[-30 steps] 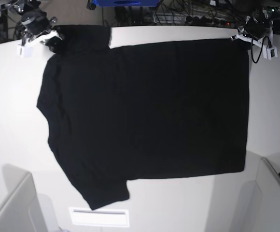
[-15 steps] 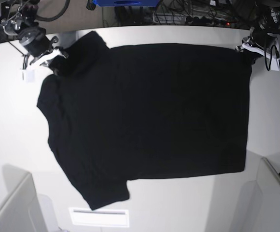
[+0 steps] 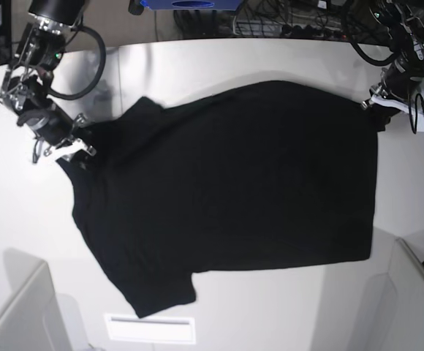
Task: Fold the T-shirt properly
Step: 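Lift both shoulder corners and drag the shirt toward the robot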
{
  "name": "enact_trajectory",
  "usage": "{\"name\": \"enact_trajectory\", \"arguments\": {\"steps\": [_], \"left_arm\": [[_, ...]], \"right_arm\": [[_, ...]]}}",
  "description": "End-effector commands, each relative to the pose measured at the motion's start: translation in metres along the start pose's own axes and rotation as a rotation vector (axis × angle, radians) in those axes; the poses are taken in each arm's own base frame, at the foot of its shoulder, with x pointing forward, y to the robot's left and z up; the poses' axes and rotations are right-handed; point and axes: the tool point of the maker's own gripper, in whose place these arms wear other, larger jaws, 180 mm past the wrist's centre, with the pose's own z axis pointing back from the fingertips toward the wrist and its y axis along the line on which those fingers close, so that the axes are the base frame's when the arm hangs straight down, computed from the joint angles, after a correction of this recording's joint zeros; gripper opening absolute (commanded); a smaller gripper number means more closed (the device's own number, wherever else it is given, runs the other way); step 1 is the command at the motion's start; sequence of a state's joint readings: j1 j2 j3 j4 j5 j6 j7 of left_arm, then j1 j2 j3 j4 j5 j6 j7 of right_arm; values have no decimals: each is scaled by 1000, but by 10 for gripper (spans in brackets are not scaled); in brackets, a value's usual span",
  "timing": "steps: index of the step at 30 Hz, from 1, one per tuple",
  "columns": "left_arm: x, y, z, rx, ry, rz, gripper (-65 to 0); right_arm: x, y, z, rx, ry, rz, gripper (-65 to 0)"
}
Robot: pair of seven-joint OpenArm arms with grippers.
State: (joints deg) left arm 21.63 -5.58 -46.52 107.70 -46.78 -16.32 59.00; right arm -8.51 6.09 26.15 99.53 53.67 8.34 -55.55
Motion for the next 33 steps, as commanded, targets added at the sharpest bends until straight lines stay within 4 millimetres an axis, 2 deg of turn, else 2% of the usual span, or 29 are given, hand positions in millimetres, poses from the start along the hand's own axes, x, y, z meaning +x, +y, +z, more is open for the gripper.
{"name": "enact_trajectory", "arguments": {"steps": [1,6,13,18,21,27,29,33], "left_arm": [[12,-2,0,-14,-39,-3,-650],[21,7,-13,16,-54,118,-650],[45,-1,-31,-18,-91,149,-650],[41,11,-40,26,-65,155,-650],[43,12,-43,33,-66,153,-650],[50,-2,-55,-4,-51,121,-650],[47,-7,-59,-14,-33,109,-650],[57,-12,-62,-28,-51,108,-650]], "right_arm": [[18,6,-1,22,-43,0,-650],[37,1,-21,18,-51,-88,-650],[55,-4,-38,25,-50,-131,-650],[64,-11,-48,-36,-46,-96,-650],[70,-10,-51,-66,-56,-69,-650],[82,-5,-52,-61,-98,-54,-650],[82,-4,-53,-61,-99,-57,-650],[79,-11,-57,-69,-91,-76,-650]]}}
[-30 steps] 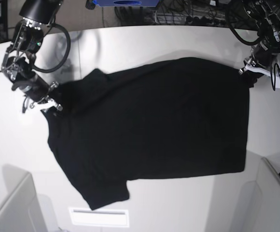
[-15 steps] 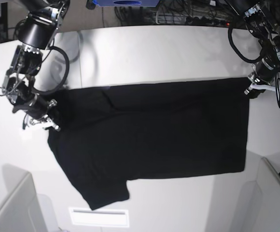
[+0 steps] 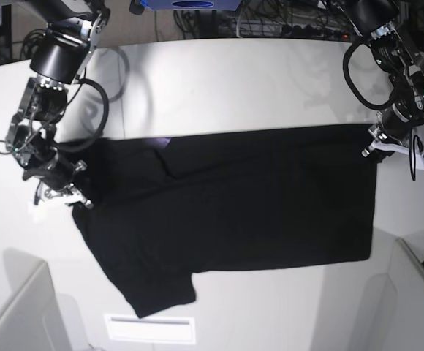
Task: Fold the T-shirt properly
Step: 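Lift both shoulder corners and drag the shirt toward the robot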
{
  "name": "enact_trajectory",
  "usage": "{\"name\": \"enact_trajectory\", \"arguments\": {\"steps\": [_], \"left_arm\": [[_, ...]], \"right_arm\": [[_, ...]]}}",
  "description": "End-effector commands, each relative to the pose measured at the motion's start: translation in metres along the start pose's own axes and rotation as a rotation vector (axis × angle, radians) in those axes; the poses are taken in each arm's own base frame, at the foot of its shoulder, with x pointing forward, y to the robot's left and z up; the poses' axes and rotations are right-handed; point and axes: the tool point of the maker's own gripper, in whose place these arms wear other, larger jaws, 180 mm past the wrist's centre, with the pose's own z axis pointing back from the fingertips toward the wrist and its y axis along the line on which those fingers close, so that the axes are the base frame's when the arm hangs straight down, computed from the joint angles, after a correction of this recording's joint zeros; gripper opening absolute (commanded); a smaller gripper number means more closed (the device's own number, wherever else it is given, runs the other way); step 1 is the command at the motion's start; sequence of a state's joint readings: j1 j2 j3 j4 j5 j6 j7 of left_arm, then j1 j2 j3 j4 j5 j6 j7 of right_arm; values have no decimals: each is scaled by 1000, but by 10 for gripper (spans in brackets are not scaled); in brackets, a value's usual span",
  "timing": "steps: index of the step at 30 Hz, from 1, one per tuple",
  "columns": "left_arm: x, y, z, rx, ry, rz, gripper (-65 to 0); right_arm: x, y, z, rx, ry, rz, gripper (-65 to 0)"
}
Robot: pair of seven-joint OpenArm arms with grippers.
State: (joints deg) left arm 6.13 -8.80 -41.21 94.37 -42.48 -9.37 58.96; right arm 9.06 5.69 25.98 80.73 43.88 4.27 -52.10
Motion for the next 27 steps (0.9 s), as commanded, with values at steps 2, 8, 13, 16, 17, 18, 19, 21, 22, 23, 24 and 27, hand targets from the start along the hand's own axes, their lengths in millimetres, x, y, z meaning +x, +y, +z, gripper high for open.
{"name": "enact_trajectory", "arguments": {"steps": [2,8,13,16,17,18,19,21,22,23,24,27], "left_arm": [[19,-6,4,-21,-52,-20,-650],[28,-13,2,-35,-72,-18,-650],[33,-14,-1,-30,-80,15,-650],[33,-14,-6,-34,-75,30,-650],[34,-14,-7,-36,-76,33,-650],[34,-14,-7,-36,-75,35,-650],[34,-14,-7,-36,-75,35,-650],[34,-14,-7,-38,-76,35,-650],[34,-14,-7,-38,-76,35,-650],[35,-14,-7,-37,-78,36,-650],[35,-14,-7,-37,-78,36,-574],[36,-14,-6,-37,-84,35,-347]], "right_arm": [[18,7,1,22,-43,11,-650],[15,6,0,21,-36,5,-650],[16,6,0,21,-38,4,-650],[17,6,1,21,-41,3,-650],[17,5,1,21,-42,2,-650],[17,5,1,20,-41,1,-650],[16,5,1,20,-40,1,-650],[15,4,1,19,-36,-3,-650],[15,4,1,20,-35,-4,-650],[15,4,2,20,-36,-3,-633],[15,4,3,19,-37,-1,-560],[16,5,7,20,-55,11,-366]]}}
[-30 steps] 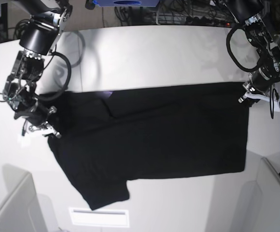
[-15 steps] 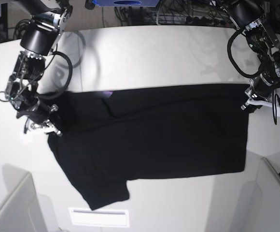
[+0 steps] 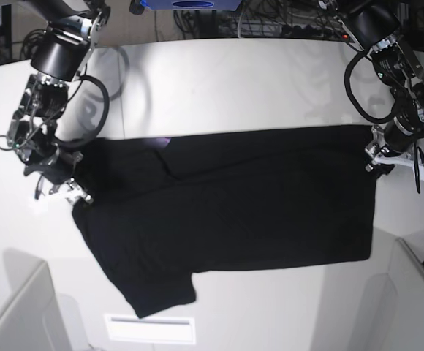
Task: Fold the T-shirt properly
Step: 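Lift both shoulder corners and drag the shirt toward the robot, then pull both held corners further toward the robot, stretching the shirt flat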
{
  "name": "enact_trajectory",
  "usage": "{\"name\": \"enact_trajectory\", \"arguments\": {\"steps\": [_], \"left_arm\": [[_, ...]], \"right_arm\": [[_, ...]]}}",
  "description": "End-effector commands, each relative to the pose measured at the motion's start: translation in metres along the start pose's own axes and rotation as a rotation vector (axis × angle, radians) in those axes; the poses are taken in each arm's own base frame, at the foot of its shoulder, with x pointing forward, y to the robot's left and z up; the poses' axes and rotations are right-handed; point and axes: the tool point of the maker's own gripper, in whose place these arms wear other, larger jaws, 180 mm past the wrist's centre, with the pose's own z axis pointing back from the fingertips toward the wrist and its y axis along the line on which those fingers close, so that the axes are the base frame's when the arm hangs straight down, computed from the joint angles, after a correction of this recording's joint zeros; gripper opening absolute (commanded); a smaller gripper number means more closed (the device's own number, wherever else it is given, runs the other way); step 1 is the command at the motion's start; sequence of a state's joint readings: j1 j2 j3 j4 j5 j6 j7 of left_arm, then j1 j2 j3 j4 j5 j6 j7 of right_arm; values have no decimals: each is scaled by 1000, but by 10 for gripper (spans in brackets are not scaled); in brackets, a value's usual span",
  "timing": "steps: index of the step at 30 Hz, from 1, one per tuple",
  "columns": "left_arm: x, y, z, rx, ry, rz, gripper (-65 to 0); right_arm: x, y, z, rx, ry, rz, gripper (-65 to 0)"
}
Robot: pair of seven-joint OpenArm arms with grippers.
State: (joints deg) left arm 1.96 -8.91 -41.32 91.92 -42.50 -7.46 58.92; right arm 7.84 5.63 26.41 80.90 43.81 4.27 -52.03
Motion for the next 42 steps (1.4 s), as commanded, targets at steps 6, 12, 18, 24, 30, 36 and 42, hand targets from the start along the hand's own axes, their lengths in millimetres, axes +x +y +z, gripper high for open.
{"name": "enact_trajectory", "arguments": {"steps": [6,12,18,24,30,36,42], "left_arm": [[43,22,27,27,-159,61,-148],[16,49,57,113,-144,43,-148],[-20,88,79,149,-124,33,-148],[-40,102,70,146,-74,74,-148],[-39,100,66,137,-77,86,-148],[-33,94,52,166,-60,38,-148],[-37,89,25,145,-29,87,-148]], "right_arm": [[33,20,49,42,-205,37,-317],[8,0,99,-36,-297,-16,-317],[-41,-49,101,-162,-232,-250,-309],[-58,-81,72,-204,-211,-357,-309],[-49,-101,53,-231,-225,-398,-309],[-49,-105,40,-228,-197,-425,-311],[-47,-103,37,-221,-201,-427,-311]]}}
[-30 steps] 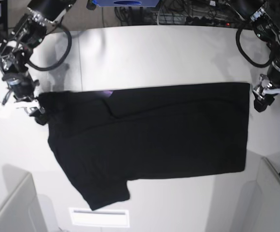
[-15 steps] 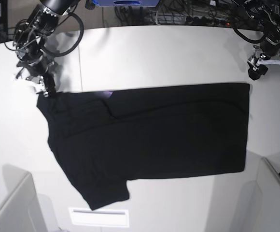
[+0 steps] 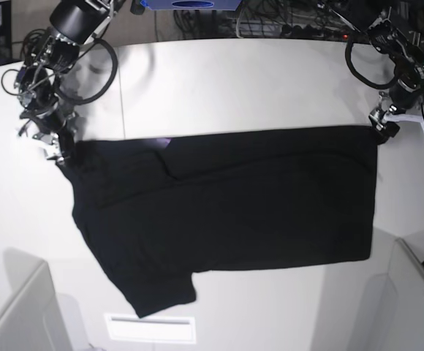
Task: Fold the T-shirt properly
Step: 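Pull both held corners further toward the robot, stretching the shirt flat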
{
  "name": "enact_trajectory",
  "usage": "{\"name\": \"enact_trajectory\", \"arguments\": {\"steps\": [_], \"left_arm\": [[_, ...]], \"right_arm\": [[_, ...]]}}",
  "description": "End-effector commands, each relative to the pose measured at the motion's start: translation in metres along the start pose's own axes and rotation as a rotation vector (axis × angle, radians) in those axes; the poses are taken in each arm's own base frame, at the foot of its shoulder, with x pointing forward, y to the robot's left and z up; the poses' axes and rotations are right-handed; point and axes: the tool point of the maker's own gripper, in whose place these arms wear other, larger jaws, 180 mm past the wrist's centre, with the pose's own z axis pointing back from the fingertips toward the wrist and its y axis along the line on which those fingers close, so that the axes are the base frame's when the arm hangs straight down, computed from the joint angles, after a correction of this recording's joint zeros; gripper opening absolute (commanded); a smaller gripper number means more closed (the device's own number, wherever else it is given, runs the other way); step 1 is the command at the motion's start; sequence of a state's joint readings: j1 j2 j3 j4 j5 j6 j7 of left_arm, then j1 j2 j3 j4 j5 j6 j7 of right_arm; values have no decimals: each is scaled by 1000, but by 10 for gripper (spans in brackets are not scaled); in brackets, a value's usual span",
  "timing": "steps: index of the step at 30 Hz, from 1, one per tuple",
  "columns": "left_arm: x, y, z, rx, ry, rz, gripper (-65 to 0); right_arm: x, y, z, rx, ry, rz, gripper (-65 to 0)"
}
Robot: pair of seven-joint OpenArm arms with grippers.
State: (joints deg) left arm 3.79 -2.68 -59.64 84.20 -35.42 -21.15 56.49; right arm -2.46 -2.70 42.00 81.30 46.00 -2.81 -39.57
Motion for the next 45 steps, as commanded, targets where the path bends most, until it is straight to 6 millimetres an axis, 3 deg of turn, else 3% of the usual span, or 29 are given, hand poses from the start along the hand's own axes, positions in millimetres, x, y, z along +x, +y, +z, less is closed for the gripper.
{"name": "enact_trajectory", "arguments": {"steps": [1,8,12,14,20,22,23,26,31,36,42,45], "left_arm": [[-1,2,-3,6,23,2,-148],[-3,-13,-18,-33,36,31,-150],[-14,-31,-27,-67,87,-29,-156],[-14,-32,-27,-68,89,-31,-217],[-29,-26,-33,-64,132,4,-532],[-30,-24,-34,-62,138,5,-637],[-29,-23,-33,-60,138,1,-650],[-26,-22,-33,-56,141,-20,-650],[-20,-19,-28,-41,170,-121,-650],[3,-21,-11,-27,120,-180,-650],[32,-25,13,-8,104,-170,-650],[32,-19,22,20,99,-195,-650]], "right_arm": [[-3,-3,0,-22,20,10,-311],[-2,-1,-1,-19,19,12,-311],[1,5,-3,-7,12,12,-311],[2,8,-3,-1,9,12,-314],[5,11,-4,5,4,12,-320],[6,10,-3,3,0,8,-380],[6,9,-3,2,0,7,-443],[10,9,-3,3,-6,18,-650],[20,9,6,4,-29,39,-650],[35,33,26,49,-84,105,-650],[34,65,38,74,3,64,-650],[30,60,45,64,12,78,-650]]}}
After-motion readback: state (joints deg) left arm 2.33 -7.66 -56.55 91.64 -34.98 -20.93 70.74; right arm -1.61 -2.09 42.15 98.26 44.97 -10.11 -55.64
